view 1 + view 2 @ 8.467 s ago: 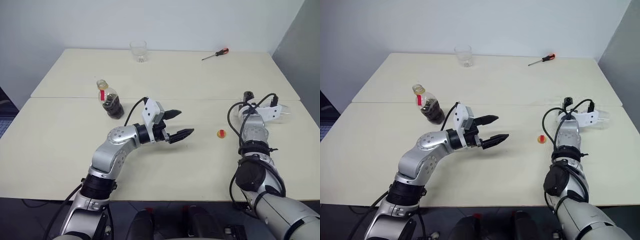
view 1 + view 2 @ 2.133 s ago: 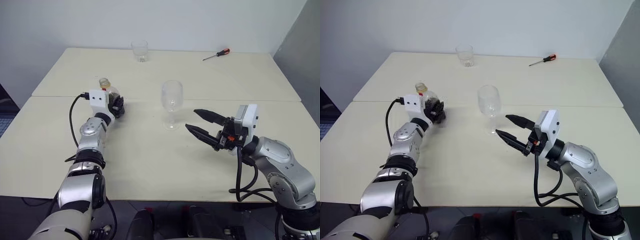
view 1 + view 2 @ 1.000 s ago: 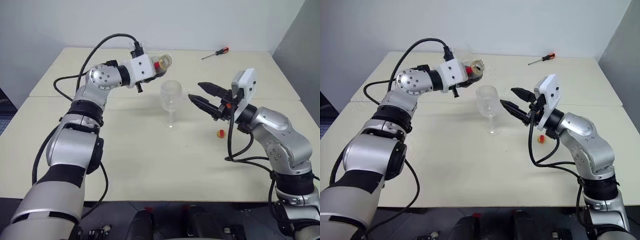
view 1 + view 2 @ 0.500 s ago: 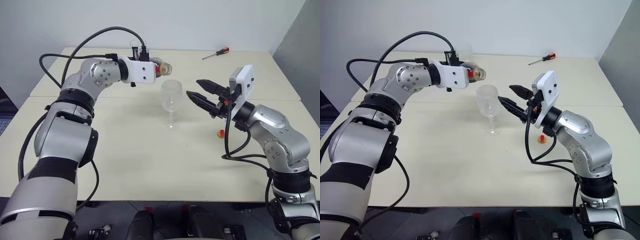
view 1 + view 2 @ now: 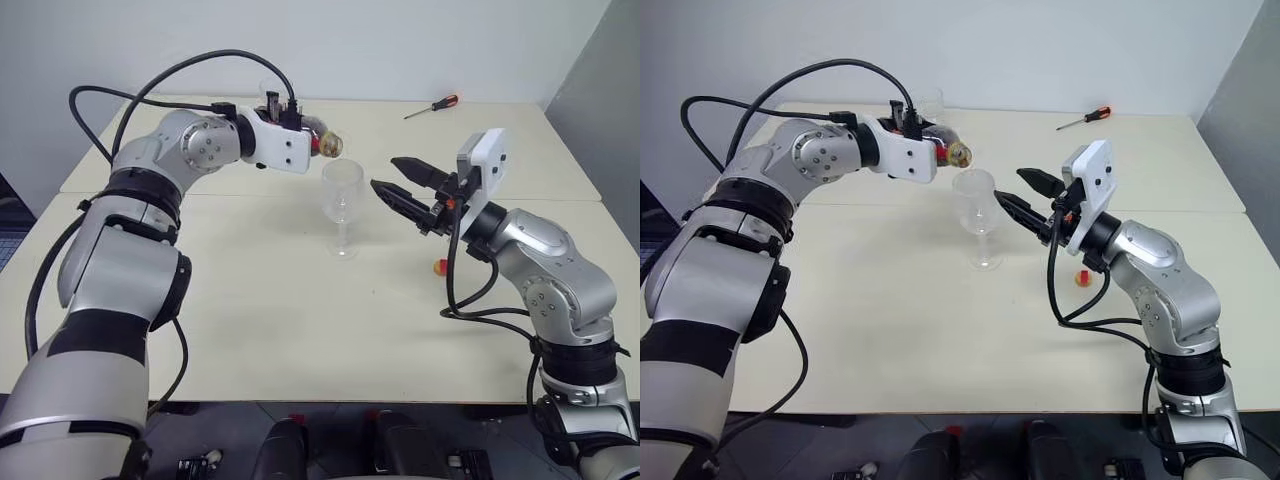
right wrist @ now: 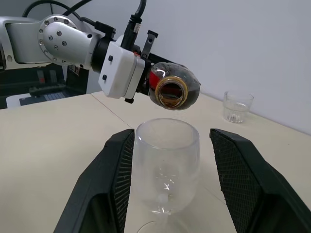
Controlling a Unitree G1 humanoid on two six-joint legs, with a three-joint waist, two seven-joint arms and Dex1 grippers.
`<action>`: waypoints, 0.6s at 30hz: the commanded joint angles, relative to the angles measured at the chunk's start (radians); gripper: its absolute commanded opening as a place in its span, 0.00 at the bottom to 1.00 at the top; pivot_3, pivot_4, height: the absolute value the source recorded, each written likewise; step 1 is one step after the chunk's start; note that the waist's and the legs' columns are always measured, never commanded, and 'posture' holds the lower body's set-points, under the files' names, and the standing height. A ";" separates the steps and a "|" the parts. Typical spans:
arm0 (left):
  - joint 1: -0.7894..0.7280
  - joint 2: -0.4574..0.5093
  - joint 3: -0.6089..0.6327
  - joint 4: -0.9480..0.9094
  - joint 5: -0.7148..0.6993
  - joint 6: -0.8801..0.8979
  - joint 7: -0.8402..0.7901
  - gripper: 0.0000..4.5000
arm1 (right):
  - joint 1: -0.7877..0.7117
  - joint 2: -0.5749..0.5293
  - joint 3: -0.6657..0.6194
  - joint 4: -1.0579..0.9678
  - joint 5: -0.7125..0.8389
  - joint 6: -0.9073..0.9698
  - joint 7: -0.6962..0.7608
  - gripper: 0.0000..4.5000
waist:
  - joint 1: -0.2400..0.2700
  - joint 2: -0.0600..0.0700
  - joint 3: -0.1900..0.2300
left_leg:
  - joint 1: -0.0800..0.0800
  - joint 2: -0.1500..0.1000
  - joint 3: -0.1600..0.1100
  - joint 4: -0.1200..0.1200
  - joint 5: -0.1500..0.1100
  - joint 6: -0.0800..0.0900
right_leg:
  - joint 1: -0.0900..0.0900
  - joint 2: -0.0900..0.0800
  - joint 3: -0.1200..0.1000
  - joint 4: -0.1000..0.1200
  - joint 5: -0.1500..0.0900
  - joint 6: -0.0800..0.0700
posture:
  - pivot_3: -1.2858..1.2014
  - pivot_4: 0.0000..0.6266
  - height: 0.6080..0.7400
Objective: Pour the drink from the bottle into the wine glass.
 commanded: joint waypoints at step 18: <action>-0.097 0.026 -0.038 0.004 0.059 -0.010 0.098 0.22 | -0.004 0.017 -0.017 -0.015 -0.022 -0.032 0.015 0.59 | 0.000 0.000 0.000 | 0.000 0.000 0.001 0.000 0.000 0.000 | -0.001 0.000 0.000 0.002 0.000 0.000 | 0.52 0.24 1.00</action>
